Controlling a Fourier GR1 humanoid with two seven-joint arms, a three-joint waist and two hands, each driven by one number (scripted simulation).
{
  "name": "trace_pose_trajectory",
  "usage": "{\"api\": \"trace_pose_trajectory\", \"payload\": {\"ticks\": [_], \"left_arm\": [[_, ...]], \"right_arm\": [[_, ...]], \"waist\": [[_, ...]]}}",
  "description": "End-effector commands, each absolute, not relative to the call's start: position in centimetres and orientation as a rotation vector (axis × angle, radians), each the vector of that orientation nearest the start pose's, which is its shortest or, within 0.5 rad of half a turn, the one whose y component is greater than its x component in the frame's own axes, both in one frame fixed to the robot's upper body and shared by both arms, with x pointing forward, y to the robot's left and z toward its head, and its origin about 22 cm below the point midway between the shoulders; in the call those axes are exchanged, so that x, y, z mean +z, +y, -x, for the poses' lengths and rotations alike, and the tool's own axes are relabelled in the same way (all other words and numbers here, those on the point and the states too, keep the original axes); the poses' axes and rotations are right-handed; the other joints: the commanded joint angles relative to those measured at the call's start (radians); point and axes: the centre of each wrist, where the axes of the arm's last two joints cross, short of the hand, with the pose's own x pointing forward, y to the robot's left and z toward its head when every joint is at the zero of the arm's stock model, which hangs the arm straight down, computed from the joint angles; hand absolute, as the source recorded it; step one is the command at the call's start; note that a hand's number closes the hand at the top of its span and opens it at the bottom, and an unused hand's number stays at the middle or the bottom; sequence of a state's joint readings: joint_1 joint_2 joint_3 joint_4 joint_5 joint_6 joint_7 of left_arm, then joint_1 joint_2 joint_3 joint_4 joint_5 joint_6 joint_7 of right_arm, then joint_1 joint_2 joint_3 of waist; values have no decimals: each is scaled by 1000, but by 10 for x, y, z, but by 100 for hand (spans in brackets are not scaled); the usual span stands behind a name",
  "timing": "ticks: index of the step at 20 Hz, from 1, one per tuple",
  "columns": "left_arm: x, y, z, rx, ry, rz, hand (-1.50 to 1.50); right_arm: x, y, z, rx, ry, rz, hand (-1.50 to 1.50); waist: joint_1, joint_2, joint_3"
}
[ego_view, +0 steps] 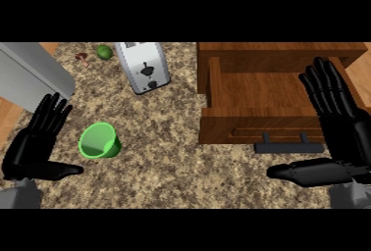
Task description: Pick up the cup, place it into the drawer and close the drawer
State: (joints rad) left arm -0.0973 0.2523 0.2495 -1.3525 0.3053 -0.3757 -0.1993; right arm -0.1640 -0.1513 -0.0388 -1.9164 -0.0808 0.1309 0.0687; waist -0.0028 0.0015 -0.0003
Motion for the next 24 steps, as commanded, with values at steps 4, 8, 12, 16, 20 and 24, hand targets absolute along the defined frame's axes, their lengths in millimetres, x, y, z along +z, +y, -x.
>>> {"api": "trace_pose_trajectory", "payload": {"ticks": [4, 8, 12, 16, 20, 24], "left_arm": [[-42, 363, -268, 4, -1671, 108, -150], [-77, 359, -259, 29, -1626, 109, -150], [-85, 381, -265, 19, -1617, 88, -150], [-113, 380, -251, 9, -1619, 60, -150], [-120, 381, -256, 15, -1620, 50, -150], [-135, 379, -237, 28, -1649, 70, -150]], "right_arm": [[132, -248, -257, 264, -2008, -55, -150], [161, -239, -266, 266, -2007, -65, -150], [158, -249, -276, 258, -2011, -74, -150], [118, -250, -272, 280, -1997, -58, -150], [160, -250, -282, 278, -2006, -57, -150], [152, -258, -266, 291, -1998, -73, -150]], "waist": [[-3, 0, 0], [-6, 1, -1], [-4, 1, -1], [-10, 4, -1], [-16, 6, -3], [-19, 6, -3]]}}
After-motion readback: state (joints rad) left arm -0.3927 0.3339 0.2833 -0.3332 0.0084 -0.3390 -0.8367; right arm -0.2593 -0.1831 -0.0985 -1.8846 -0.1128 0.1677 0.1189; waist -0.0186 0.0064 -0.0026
